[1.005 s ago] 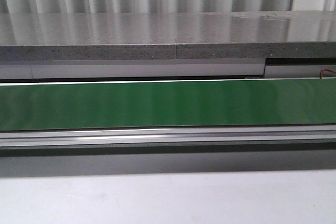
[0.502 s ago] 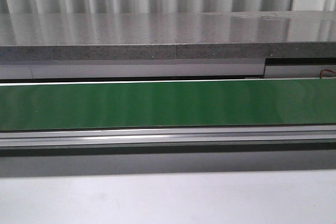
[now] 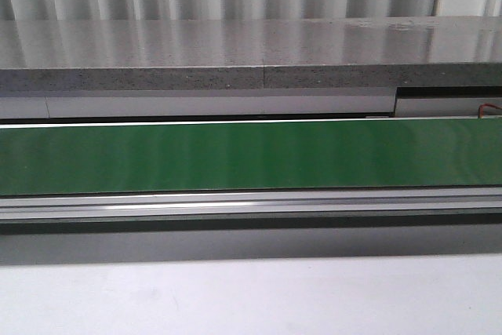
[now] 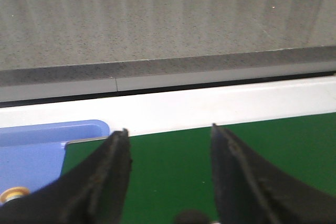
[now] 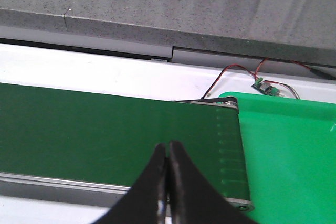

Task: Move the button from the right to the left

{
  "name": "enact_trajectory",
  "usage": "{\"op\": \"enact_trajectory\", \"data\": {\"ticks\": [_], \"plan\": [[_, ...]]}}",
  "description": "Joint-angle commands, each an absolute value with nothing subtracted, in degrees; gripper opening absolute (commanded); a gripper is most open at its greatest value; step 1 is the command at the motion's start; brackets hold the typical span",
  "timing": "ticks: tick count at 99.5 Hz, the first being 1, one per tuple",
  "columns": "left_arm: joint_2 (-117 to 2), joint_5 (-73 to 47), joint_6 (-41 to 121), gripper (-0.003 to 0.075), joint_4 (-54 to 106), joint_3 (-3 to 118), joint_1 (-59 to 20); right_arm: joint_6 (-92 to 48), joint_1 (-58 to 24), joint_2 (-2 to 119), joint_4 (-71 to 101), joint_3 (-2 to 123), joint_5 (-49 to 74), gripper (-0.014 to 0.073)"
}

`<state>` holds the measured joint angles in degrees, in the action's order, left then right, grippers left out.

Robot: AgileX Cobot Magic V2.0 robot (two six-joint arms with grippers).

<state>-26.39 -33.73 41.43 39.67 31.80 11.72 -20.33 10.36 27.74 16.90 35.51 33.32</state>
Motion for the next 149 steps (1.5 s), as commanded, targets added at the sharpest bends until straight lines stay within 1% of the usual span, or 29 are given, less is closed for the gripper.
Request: {"op": "enact_trajectory", "data": {"ticks": [1, 2, 4, 10, 63, 79, 88, 103, 114, 142, 149], "plan": [[-23.9, -32.8, 41.0, 0.0141, 42.3, 32.3, 11.2, -20.7, 10.2, 27.7, 17.0, 37.1, 29.4, -0.0068], [-23.7, -32.8, 41.0, 0.0115, 42.3, 32.2, 11.2, -20.7, 10.2, 27.7, 17.0, 37.1, 29.4, -0.0068], [-23.2, -32.8, 41.0, 0.009, 42.3, 32.0, 11.2, -20.7, 10.2, 27.7, 17.0, 37.1, 29.4, -0.0068], [-21.5, -32.8, 41.0, -0.0018, 42.3, 31.8, 11.2, -20.7, 10.2, 27.7, 17.0, 37.1, 29.4, -0.0068], [-21.3, -32.5, 41.0, -0.002, 42.3, 31.8, 11.2, -20.7, 10.2, 27.7, 17.0, 37.1, 29.4, -0.0068], [-21.3, -32.2, 41.0, -0.002, 42.0, 31.8, 7.8, -20.7, 10.2, 27.7, 17.0, 37.1, 29.4, -0.0068], [-21.3, -32.0, 41.0, -0.002, 41.2, 31.5, 7.3, -20.7, 10.2, 27.7, 17.0, 37.1, 29.4, -0.0068], [-20.4, -26.2, 40.4, -0.002, 38.5, 29.2, 6.7, -20.7, 10.2, 27.7, 17.0, 37.1, 29.4, -0.0068], [-18.3, -21.5, 30.1, -0.002, 30.7, 26.2, 5.3, -20.7, 10.2, 27.7, 17.0, 37.1, 29.4, -0.0068], [-9.9, -13.5, -3.2, -0.002, -0.9, 15.7, 3.3, -20.7, 10.2, 27.7, 17.0, 37.1, 29.4, -0.0068], [-7.4, -11.2, -7.5, -0.002, -5.2, 13.0, 3.3, -20.7, 10.2, 27.7, 17.0, 37.1, 29.4, -0.0068]]}}
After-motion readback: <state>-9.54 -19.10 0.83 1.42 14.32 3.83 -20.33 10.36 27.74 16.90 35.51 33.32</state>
